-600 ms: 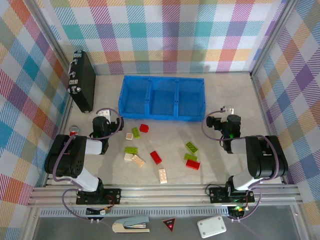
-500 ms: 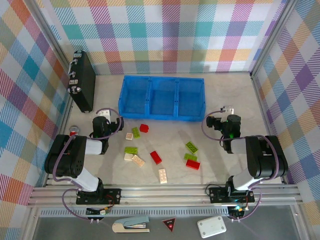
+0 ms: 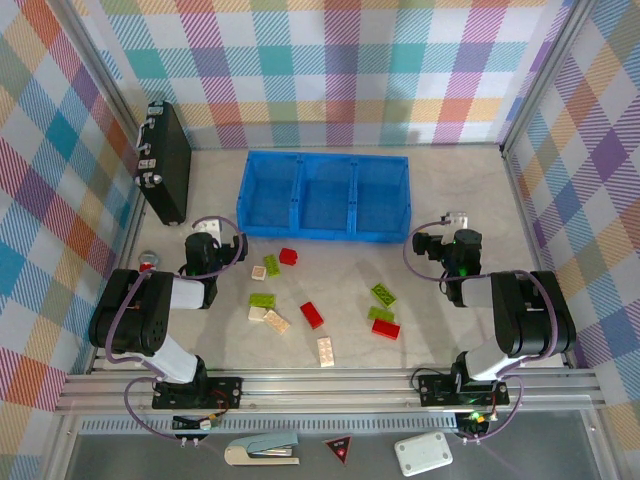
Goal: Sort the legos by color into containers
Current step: Pick up the lego from the bottom-center of the table.
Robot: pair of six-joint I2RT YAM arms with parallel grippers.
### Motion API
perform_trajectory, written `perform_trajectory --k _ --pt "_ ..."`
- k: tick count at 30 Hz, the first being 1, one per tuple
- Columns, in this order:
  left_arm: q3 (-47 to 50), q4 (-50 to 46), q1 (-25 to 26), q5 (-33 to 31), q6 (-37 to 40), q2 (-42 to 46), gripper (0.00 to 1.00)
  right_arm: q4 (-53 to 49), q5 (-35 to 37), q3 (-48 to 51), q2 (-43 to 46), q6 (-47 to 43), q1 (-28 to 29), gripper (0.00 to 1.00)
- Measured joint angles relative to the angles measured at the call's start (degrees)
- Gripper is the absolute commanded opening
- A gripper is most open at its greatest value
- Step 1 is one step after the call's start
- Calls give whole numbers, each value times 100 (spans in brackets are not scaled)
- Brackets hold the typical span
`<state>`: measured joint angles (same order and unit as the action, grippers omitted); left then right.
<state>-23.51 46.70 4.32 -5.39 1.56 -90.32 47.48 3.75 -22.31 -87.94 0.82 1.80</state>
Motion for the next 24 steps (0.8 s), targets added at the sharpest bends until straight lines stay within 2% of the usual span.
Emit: perform_trajectory --k 17,24 --pt "-2 -48 0 28 9 24 100 -151 -9 -46 15 0 0 99" --pt "-516 -1049 11 153 107 483 100 -654 4 -212 396 0 0 99"
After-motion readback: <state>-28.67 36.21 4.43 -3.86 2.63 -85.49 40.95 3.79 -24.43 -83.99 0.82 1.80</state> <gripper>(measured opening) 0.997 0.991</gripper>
